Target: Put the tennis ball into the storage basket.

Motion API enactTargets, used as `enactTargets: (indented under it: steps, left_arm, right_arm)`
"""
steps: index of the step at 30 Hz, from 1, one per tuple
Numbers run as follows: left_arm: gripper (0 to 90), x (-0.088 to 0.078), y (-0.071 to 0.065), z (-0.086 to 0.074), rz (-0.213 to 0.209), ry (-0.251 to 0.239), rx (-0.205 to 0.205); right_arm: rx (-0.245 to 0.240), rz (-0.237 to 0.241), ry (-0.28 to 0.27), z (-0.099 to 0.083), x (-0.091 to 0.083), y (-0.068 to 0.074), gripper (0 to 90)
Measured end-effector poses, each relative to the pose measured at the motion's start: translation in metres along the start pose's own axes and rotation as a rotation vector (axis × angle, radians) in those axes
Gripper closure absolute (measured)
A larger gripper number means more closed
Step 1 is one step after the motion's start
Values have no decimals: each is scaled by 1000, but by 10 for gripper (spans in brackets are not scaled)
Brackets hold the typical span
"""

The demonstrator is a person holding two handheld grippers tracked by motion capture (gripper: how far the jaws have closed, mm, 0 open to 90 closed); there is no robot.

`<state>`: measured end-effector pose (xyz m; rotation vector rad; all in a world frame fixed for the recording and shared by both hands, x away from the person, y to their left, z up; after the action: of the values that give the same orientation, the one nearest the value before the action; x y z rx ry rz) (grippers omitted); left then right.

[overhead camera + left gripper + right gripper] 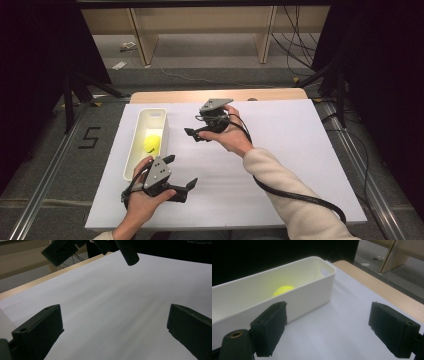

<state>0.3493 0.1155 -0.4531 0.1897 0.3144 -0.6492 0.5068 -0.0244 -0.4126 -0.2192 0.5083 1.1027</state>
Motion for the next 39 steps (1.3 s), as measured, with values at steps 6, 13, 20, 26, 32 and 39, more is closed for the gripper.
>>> enactTargets:
  steps: [6, 13, 20, 26, 32, 39]
  left_arm:
    - [0, 0, 0, 0, 1, 0, -1]
    - [0, 1, 0, 0, 0, -3, 1]
    - [0, 1, 0, 0, 2, 3, -2]
    - [0, 1, 0, -1, 0, 4, -2]
    - [0, 1, 1, 0, 2, 3, -4]
    - [0, 1, 0, 0, 2, 3, -5]
  right_arm:
    - [3, -16, 1, -11, -14, -4, 158]
    - [6, -36, -6, -19, -34, -11, 159]
    - [25, -57, -17, -29, -50, -19, 159]
    - [36, -72, -20, -39, -63, -24, 159]
    - [46, -89, -29, -46, -76, -29, 159]
    - [57, -111, -34, -56, -92, -34, 159]
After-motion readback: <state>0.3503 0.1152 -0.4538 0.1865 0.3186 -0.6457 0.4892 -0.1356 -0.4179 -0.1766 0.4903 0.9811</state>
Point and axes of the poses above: each handheld gripper's, and its own axes: x roughly forward along the jaws, z roughly out of its top, y roughly to its left, the point moved 4 cm from there along x, roughly forward along the jaws, and after that the axes turned 7 degrees about z, right-handed, at the moved point
